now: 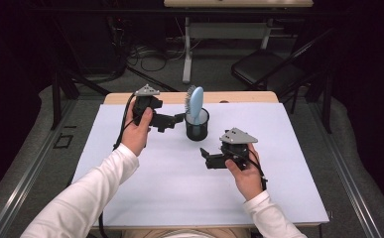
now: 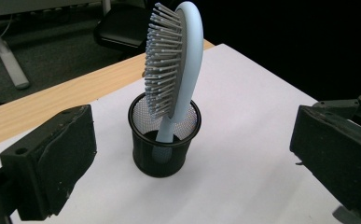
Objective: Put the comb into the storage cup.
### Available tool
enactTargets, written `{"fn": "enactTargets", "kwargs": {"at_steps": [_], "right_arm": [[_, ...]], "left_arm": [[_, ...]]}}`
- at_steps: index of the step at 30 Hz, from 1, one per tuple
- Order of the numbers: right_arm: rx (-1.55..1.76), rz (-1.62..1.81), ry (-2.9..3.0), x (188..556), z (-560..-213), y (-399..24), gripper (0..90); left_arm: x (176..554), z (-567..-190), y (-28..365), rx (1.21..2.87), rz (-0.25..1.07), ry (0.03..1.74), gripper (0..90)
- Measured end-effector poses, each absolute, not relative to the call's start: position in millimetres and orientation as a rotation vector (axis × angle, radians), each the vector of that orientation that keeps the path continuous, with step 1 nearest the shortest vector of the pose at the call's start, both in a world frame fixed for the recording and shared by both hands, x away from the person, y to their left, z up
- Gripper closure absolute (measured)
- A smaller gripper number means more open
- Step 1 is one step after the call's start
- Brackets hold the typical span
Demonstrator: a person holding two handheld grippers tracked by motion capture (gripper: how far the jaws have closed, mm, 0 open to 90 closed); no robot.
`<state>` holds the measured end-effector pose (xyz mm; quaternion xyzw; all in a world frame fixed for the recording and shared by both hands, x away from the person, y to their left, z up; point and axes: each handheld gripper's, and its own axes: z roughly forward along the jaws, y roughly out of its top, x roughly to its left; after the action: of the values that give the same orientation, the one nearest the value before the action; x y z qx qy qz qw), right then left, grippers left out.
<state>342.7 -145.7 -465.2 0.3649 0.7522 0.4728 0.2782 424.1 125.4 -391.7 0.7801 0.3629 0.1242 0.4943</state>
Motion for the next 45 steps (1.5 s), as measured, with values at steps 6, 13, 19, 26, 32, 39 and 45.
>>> {"fn": "enactTargets", "kwargs": {"at_steps": [6, 13, 19, 26, 32, 39, 45], "right_arm": [[0.983, 1.265, 2.012, 341, -463, -147, 0.0], [0.973, 1.254, 2.011, 338, -460, -147, 0.0], [0.982, 1.234, 2.005, 334, -458, -153, 0.0], [1.003, 1.216, 1.993, 328, -459, -166, 0.0], [1.053, 1.202, 1.977, 323, -466, -182, 0.0], [1.091, 1.162, 1.974, 318, -477, -196, 0.0], [1.11, 1.143, 1.961, 315, -486, -208, 0.0]], "left_arm": [[414, -394, 144, 1.865, 0.296, 0.892, 0.6], [400, -404, 170, 1.865, 0.287, 0.917, 0.5], [387, -415, 191, 1.854, 0.29, 0.938, 0.6], [374, -431, 205, 1.833, 0.28, 0.949, 0.5], [363, -447, 214, 1.803, 0.269, 0.96, 0.6], [355, -473, 225, 1.758, 0.259, 0.998, 0.6], [351, -485, 233, 1.749, 0.297, 1.015, 0.6]]}}
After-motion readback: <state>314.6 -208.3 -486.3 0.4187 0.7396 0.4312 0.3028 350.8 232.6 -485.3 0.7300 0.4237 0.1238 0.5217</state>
